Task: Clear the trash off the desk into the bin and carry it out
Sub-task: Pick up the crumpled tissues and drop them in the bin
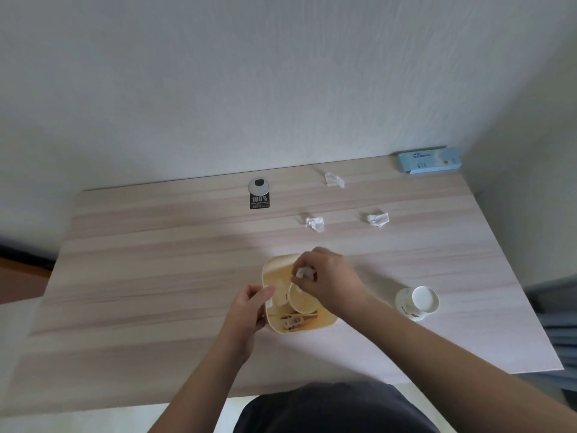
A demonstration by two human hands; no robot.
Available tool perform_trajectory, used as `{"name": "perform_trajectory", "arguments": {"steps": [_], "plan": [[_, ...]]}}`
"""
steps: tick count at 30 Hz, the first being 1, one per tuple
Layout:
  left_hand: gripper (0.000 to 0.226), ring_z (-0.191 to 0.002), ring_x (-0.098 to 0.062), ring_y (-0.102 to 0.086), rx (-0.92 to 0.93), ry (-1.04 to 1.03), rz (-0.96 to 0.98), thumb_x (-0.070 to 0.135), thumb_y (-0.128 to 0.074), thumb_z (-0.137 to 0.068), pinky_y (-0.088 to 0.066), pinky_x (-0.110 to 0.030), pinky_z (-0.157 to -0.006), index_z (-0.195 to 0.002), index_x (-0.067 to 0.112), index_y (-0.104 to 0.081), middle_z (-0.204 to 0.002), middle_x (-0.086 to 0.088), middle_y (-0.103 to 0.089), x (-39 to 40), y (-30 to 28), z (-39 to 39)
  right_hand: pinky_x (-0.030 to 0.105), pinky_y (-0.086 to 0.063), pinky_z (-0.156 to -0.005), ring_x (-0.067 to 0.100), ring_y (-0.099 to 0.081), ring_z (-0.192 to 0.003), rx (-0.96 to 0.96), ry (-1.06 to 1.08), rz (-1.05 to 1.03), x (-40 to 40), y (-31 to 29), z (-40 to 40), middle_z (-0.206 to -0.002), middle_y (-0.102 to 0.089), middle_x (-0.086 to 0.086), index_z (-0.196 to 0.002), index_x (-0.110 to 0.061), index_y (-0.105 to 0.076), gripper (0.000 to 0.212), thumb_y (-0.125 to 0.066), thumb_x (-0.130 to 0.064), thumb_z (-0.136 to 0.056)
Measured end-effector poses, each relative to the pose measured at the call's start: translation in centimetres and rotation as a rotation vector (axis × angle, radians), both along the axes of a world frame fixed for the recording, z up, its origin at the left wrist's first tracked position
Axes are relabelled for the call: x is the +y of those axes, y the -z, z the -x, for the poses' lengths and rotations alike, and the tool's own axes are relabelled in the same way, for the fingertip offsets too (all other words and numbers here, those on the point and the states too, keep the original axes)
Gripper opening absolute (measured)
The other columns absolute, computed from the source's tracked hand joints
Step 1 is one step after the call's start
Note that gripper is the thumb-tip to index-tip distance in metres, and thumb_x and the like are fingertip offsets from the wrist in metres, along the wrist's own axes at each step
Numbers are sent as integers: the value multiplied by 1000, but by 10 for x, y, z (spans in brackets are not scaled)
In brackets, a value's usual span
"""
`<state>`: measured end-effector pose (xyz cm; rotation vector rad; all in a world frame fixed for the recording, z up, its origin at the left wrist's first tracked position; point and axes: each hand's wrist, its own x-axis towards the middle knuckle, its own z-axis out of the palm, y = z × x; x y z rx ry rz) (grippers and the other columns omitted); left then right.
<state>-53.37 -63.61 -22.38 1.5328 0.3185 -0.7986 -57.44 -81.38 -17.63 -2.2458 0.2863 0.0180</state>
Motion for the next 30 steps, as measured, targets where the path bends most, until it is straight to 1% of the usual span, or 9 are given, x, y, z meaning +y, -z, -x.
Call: {"name": "perform_trajectory", "arguments": {"steps": [4,6,10,14,17,19,22,24,30], "plan": [[17,-52,-15,-40,8,12,4,20,-64,-88,-32,-24,-46,-86,10,-50,-57,0,-47,1,0,-1,8,-36,-62,12,-53,-81,169,34,-46,18,14,-8,-89,-56,-4,-97,-18,-70,18,-69,-25,-81],[18,-54,-16,-40,10,35,8,22,-65,-87,-32,-24,-47,-86,10,-51,-60,-1,-47,3,-1,-1,21,-46,-74,18,-59,-91,247,32,-53,26,19,-10,-106,-62,2,-113,-19,-66,28,-63,-23,-85],[21,-52,-14,-40,14,60,18,24,-66,-86,-34,-22,-45,-88,10,-51,-59,0,-45,12,0,-1,25,-46,-90,16,-58,-111,377,-41,-116,38,18,-10,-130,-57,3,-142,-21,-38,52,-48,-13,-91],[17,-49,-12,-43,19,64,32,22,-64,-88,-35,-21,-43,-87,10,-51,-56,2,-48,20,0,-2,28,-39,-105,11,-48,-126,426,-54,-200,48,19,-10,-144,-45,-2,-147,-24,-28,59,-40,-5,-92],[18,-47,-11,-43,21,72,36,21,-63,-89,-35,-20,-43,-84,11,-49,-54,3,-47,28,-2,-6,29,-42,-102,11,-51,-121,407,-18,-213,54,19,-11,-139,-49,-1,-143,-23,-35,55,-39,-5,-91],[17,-49,-13,-48,26,79,37,22,-63,-89,-39,-21,-45,-87,9,-51,-58,1,-51,33,-3,-10,24,-48,-89,12,-56,-110,375,1,-218,56,12,-11,-131,-53,-3,-140,-24,-39,50,-43,-11,-92],[20,-67,-25,-58,48,79,46,24,-64,-88,-49,-29,-58,-93,7,-54,-75,-11,-61,41,-2,-17,18,-46,-73,7,-59,-96,302,27,-200,55,-3,-8,-115,-56,-8,-132,-29,-46,43,-48,-19,-91],[20,-76,-28,-58,55,84,60,25,-64,-88,-51,-33,-64,-93,8,-54,-83,-14,-61,46,2,-22,19,-44,-75,6,-58,-90,236,46,-136,51,-15,-6,-106,-58,-8,-124,-30,-53,36,-50,-21,-90],[16,-72,-24,-56,63,102,81,22,-64,-87,-48,-35,-68,-85,12,-52,-72,-7,-58,51,9,-43,21,-38,-66,4,-50,-70,73,264,112,22,-21,-14,-86,-56,-7,-112,-26,-60,23,-54,-27,-91]]}}
